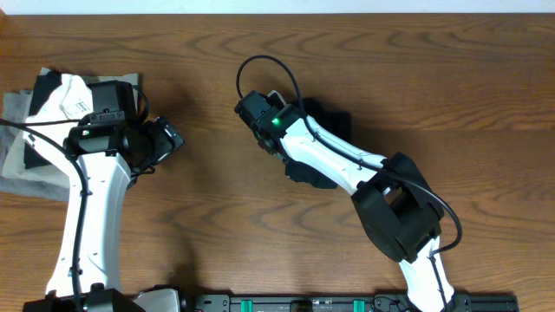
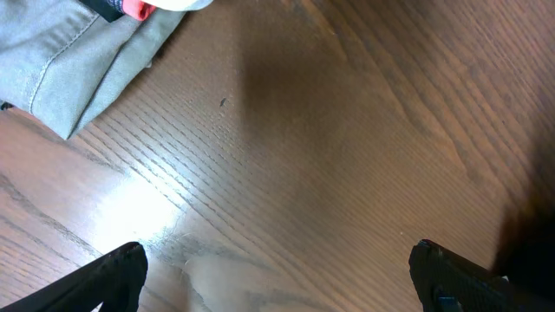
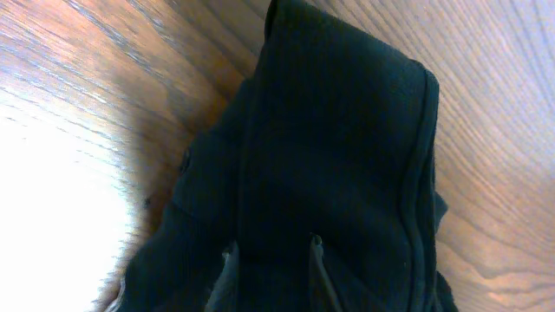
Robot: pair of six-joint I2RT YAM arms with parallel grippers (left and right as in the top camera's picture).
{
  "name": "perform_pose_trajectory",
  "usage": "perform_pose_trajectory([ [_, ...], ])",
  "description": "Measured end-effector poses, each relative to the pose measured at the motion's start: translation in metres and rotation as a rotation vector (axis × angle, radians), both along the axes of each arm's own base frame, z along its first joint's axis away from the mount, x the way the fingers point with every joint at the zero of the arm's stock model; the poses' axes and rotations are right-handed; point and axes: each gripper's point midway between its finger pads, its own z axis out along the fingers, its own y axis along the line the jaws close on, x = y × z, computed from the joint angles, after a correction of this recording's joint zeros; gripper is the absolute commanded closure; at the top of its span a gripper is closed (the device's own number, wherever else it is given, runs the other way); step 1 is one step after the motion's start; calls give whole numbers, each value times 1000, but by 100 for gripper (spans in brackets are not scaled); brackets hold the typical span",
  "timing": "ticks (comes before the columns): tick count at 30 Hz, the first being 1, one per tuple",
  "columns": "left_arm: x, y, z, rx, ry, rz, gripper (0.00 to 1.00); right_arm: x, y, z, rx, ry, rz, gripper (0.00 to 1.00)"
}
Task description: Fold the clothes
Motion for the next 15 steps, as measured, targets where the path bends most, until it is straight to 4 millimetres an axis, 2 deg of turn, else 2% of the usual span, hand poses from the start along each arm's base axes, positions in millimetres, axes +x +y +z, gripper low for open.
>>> perform_pose_trajectory([
  [3, 0, 0, 0, 0, 0, 0, 2, 3, -6, 2, -35, -27, -12, 85],
  [8, 0, 0, 0, 0, 1, 0, 2, 4, -26, 13, -145, -64, -50, 93],
  [15, 0, 0, 0, -1, 2, 0, 2, 3, -40, 48, -192, -79, -134, 99],
])
